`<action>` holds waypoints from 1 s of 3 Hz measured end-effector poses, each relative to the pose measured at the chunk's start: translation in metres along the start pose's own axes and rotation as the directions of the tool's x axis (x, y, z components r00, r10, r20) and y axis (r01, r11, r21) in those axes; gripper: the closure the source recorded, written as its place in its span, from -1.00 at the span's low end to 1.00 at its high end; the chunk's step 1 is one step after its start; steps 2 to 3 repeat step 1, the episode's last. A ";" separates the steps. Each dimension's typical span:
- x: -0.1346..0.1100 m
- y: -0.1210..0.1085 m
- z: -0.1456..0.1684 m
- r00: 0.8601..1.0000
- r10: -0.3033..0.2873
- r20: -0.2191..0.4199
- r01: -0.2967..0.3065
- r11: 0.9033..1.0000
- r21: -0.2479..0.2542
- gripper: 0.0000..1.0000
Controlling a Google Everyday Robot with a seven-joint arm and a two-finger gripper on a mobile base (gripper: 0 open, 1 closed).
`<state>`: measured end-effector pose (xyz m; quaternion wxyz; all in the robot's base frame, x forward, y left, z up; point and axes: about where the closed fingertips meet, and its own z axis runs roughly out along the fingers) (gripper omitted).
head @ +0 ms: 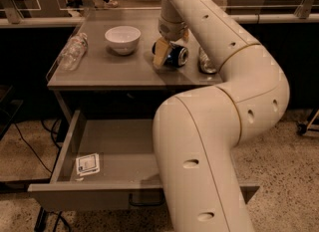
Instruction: Pick pepsi can from top drawer and place on counter
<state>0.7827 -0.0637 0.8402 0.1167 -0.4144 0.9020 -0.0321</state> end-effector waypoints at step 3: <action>0.000 0.000 0.000 1.000 0.000 0.000 0.000 1.000 0.000 -1.00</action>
Offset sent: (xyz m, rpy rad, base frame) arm 0.0000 0.0000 0.0000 0.0000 0.0000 0.0000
